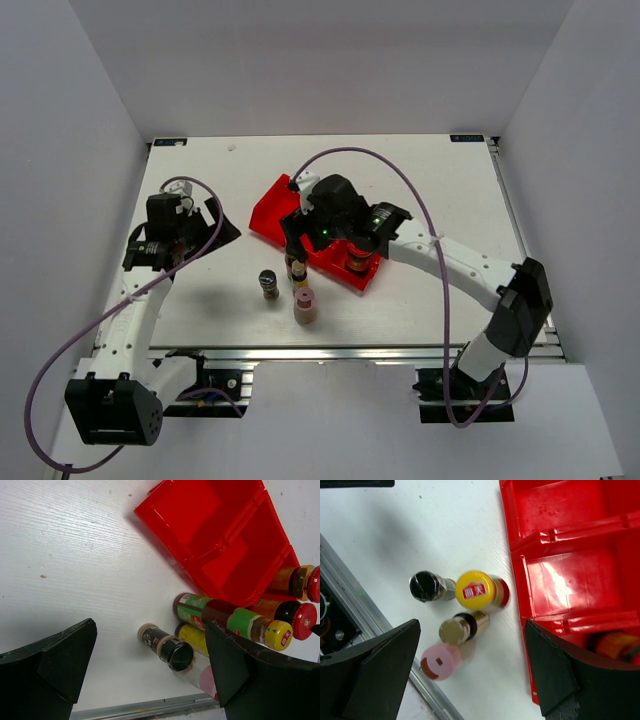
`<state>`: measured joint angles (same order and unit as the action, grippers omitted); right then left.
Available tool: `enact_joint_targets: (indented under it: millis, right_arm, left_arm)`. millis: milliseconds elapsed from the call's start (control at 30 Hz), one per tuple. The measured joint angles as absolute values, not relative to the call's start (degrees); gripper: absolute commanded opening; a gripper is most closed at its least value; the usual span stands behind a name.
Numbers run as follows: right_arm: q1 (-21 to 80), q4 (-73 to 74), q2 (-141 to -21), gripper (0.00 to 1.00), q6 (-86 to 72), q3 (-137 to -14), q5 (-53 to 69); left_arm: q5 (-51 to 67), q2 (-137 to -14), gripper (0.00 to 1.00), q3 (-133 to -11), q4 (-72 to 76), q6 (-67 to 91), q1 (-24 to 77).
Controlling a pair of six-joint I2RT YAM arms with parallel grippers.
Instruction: Organize the condiment bottles
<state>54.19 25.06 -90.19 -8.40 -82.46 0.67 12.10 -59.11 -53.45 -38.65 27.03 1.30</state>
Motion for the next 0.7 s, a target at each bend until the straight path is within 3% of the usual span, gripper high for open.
enact_joint_targets:
  millis: [433,700]
  right_arm:
    - [57.41,23.77,-100.29,0.89,-9.04,-85.52,-5.43]
    - [57.41,23.35,-104.42,0.75,-10.28,-86.13,-7.81]
  left_arm:
    - [11.33,-59.09,1.0,-51.59,-38.54,27.0,1.3]
    - [10.92,-59.09,1.0,-50.96,-38.57,26.94,1.3]
